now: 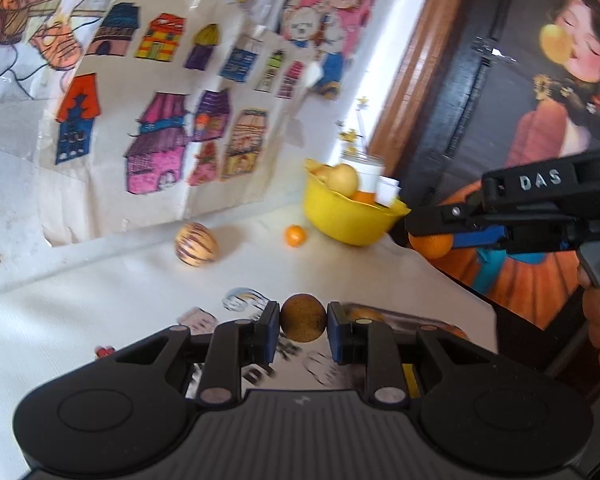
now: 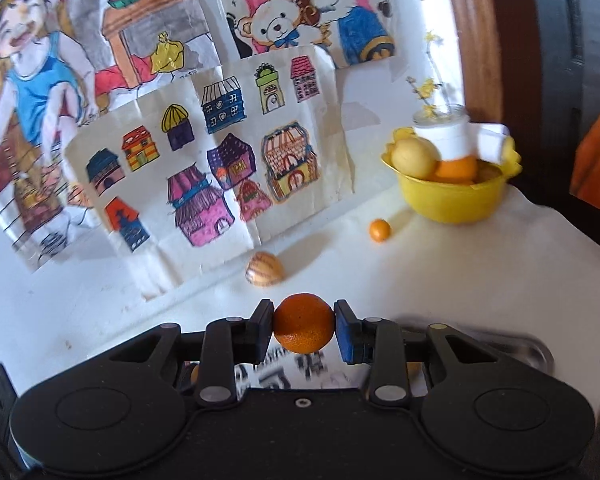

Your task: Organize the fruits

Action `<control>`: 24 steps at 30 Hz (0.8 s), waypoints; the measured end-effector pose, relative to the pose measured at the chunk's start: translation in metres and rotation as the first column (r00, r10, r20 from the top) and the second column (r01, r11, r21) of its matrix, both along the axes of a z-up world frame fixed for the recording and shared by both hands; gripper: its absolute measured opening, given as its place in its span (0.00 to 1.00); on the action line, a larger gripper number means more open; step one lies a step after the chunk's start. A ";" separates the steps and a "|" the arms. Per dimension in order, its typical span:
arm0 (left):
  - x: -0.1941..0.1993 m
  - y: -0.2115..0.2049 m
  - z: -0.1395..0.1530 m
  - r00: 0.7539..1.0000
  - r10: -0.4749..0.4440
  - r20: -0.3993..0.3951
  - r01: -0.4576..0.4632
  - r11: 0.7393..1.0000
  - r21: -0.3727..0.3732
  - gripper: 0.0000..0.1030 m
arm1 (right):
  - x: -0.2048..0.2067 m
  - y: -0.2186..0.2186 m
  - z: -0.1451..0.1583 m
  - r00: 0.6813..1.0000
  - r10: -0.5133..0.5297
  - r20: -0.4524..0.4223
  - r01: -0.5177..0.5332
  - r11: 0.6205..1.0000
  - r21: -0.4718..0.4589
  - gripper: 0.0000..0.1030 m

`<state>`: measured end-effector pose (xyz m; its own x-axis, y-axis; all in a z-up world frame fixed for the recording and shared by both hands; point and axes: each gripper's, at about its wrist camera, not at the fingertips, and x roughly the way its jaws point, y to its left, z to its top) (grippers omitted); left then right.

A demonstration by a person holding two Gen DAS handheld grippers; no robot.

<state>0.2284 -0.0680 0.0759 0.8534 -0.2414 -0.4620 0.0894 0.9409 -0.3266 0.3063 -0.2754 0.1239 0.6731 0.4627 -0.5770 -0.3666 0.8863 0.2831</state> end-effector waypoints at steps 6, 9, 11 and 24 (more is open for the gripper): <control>-0.030 -0.025 0.002 0.998 -0.057 0.004 0.057 0.998 0.007 0.27 | -0.053 -0.034 -0.016 1.000 -0.026 0.013 0.026 1.000 0.012 0.34; -0.041 -0.037 0.002 0.997 -0.082 0.003 0.082 0.997 0.016 0.27 | -0.076 -0.050 -0.028 0.999 -0.042 0.003 0.042 0.999 0.035 0.34; -0.047 -0.045 0.001 0.995 -0.102 -0.002 0.102 0.995 0.024 0.27 | -0.090 -0.059 -0.037 0.998 -0.056 -0.002 0.056 0.998 0.038 0.34; -0.079 -0.080 -0.025 0.977 -0.208 -0.047 0.210 0.977 0.044 0.27 | -0.146 -0.086 -0.092 0.995 -0.102 0.024 0.102 0.995 -0.010 0.34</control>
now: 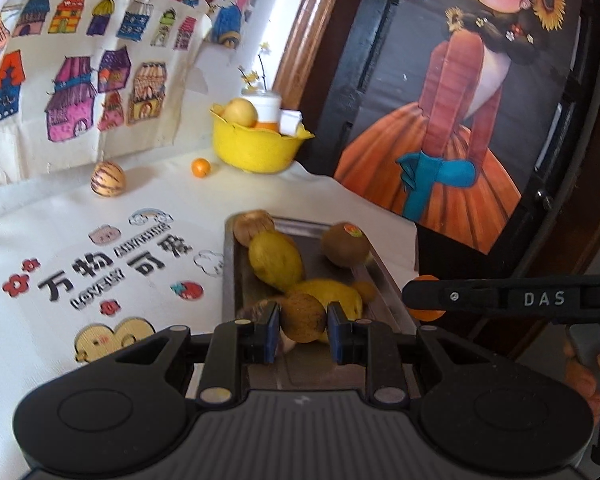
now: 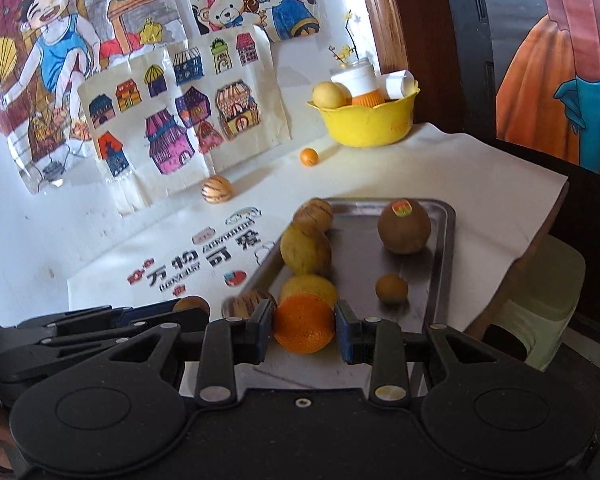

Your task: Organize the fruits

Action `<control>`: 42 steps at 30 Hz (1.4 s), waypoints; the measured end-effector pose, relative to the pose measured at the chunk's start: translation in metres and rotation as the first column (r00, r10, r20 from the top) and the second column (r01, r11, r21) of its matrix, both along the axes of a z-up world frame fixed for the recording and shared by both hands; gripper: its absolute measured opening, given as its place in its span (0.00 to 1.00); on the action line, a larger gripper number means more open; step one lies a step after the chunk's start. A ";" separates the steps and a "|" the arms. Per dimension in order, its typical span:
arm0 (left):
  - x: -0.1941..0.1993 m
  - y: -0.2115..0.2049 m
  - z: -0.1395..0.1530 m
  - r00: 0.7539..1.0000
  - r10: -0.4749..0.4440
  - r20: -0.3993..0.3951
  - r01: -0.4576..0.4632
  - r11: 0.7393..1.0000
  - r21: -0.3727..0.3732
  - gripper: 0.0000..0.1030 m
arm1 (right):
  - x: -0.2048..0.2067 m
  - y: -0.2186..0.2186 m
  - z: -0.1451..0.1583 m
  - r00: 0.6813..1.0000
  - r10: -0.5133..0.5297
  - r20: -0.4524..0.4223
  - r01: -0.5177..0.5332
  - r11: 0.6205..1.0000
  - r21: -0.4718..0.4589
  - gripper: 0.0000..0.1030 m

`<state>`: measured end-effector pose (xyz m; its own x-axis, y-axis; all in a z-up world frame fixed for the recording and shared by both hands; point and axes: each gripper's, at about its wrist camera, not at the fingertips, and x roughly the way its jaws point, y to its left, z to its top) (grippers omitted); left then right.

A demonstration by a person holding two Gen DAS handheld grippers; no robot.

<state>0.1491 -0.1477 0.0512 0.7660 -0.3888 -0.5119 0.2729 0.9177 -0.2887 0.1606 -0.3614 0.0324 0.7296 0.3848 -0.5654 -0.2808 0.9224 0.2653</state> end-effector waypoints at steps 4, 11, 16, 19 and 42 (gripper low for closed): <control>-0.004 -0.005 -0.010 1.000 -0.026 -0.009 0.026 0.999 0.018 0.27 | -0.005 0.001 -0.018 1.000 0.014 0.015 -0.013 0.999 -0.045 0.34; -0.004 -0.012 -0.023 0.998 -0.064 -0.029 0.066 0.995 0.073 0.27 | -0.008 0.003 -0.044 0.998 0.028 0.058 -0.020 0.991 -0.132 0.34; -0.002 -0.015 -0.033 0.997 -0.065 -0.047 0.070 0.993 0.094 0.27 | -0.011 0.008 -0.056 0.995 0.042 0.091 -0.026 0.986 -0.167 0.34; 0.000 -0.016 -0.037 0.996 -0.063 -0.057 0.068 0.992 0.103 0.27 | -0.011 0.012 -0.061 0.994 0.045 0.101 -0.026 0.983 -0.180 0.34; 0.004 -0.010 -0.048 0.995 -0.043 -0.093 0.055 0.990 0.129 0.27 | -0.015 0.015 -0.078 0.988 0.040 0.147 -0.007 0.976 -0.215 0.34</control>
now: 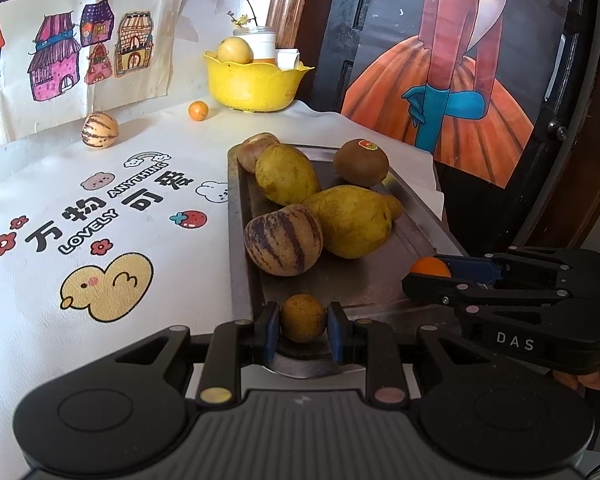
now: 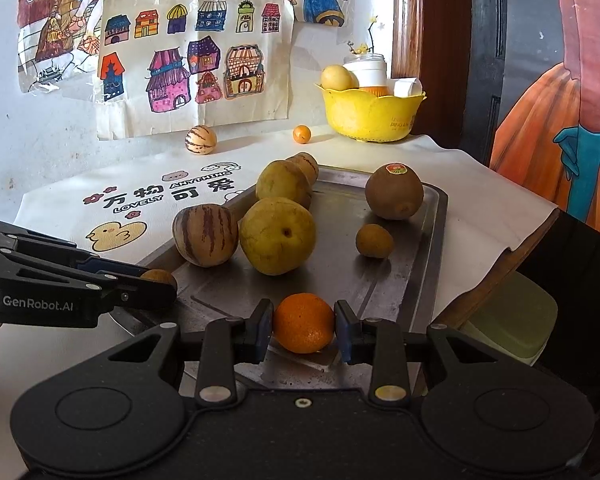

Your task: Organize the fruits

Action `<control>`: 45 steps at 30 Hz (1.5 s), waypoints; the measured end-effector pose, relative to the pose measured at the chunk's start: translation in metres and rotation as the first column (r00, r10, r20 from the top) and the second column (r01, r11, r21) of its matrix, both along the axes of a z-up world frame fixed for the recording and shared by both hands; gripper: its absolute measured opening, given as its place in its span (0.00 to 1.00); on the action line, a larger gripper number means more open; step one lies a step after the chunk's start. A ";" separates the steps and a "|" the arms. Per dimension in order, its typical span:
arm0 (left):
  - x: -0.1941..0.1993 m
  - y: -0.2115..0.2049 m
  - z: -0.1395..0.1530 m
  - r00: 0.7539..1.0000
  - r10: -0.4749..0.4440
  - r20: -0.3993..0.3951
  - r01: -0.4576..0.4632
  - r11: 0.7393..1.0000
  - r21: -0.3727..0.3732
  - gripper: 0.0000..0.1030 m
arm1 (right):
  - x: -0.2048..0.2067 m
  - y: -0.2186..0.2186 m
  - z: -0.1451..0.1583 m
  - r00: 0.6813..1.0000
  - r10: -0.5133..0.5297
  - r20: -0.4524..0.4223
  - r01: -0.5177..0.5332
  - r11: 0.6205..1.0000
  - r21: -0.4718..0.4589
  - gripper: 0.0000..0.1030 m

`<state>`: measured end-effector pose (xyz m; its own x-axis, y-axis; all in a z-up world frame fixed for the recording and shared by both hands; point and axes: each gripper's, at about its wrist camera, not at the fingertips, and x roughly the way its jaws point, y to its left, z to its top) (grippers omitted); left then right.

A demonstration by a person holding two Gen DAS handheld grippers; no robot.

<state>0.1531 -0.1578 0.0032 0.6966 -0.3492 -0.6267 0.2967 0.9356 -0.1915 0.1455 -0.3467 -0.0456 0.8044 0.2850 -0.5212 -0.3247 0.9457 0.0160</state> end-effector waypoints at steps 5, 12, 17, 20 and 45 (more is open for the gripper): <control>0.000 -0.001 0.000 1.000 0.001 -0.003 -0.001 1.000 -0.002 0.27 | -0.001 0.000 -0.001 1.000 -0.004 -0.003 0.004 1.000 -0.014 0.36; -0.004 -0.001 0.001 1.000 0.008 -0.001 -0.008 1.000 -0.014 0.33 | -0.002 -0.003 -0.001 1.000 -0.015 0.000 0.015 1.000 -0.007 0.36; -0.010 0.001 0.008 1.000 0.014 0.006 -0.014 0.999 -0.042 0.52 | -0.008 -0.004 0.002 1.000 -0.023 0.017 0.023 1.000 -0.002 0.37; -0.014 0.001 0.014 0.999 0.028 0.016 -0.028 0.999 -0.045 0.55 | -0.012 -0.005 0.005 0.999 -0.028 0.027 0.028 1.000 0.003 0.38; -0.038 0.057 0.022 0.958 0.288 0.007 -0.287 0.956 -0.060 1.00 | -0.070 0.005 0.019 0.993 -0.084 0.083 0.069 0.984 0.166 0.99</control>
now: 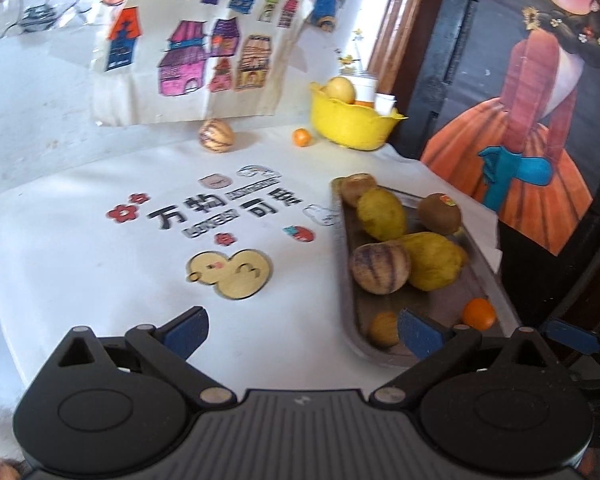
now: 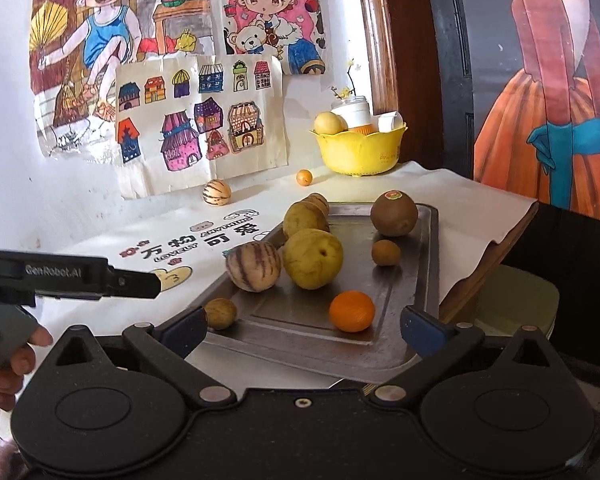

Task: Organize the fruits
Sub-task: 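Lift both grippers off the tray and move toward the loose striped melon and tangerine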

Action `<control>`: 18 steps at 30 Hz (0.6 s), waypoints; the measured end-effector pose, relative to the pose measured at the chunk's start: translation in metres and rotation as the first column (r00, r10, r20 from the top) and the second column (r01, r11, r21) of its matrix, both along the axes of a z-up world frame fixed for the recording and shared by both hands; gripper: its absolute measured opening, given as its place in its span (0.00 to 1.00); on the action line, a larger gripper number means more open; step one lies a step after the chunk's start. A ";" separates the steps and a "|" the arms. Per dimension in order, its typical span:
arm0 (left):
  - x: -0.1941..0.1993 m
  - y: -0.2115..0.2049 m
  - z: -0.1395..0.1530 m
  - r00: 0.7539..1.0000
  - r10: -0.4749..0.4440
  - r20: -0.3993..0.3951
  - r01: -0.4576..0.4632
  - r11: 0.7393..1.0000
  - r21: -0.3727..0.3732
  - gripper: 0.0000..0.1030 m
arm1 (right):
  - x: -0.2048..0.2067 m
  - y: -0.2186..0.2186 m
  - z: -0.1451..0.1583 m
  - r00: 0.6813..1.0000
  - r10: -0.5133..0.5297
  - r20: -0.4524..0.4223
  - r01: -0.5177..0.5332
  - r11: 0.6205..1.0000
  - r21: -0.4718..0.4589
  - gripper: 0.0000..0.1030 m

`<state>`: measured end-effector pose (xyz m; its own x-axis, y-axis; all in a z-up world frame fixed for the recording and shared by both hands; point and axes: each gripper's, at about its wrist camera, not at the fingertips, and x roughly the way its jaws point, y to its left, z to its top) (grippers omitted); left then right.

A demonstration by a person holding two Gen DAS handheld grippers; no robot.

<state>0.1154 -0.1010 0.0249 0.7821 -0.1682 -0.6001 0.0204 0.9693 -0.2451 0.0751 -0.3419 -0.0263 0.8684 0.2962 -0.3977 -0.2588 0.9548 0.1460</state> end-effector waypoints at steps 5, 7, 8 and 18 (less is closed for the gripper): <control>-0.005 0.015 -0.002 0.999 0.040 -0.013 -0.040 0.999 0.019 1.00 | -0.006 0.010 0.002 0.999 0.024 -0.026 -0.024 1.000 0.006 0.99; -0.004 0.022 -0.003 0.998 0.057 -0.020 -0.056 0.998 0.029 1.00 | -0.007 0.015 0.005 0.999 0.039 -0.035 -0.039 0.999 -0.004 0.99; -0.004 0.026 -0.003 0.998 0.061 -0.024 -0.060 0.998 0.034 1.00 | -0.007 0.018 0.007 0.998 0.047 -0.039 -0.048 0.999 -0.008 0.99; 0.009 0.081 0.000 0.992 0.113 -0.049 -0.104 0.982 0.158 1.00 | 0.009 0.048 0.041 0.982 0.178 -0.065 -0.180 0.983 -0.038 0.99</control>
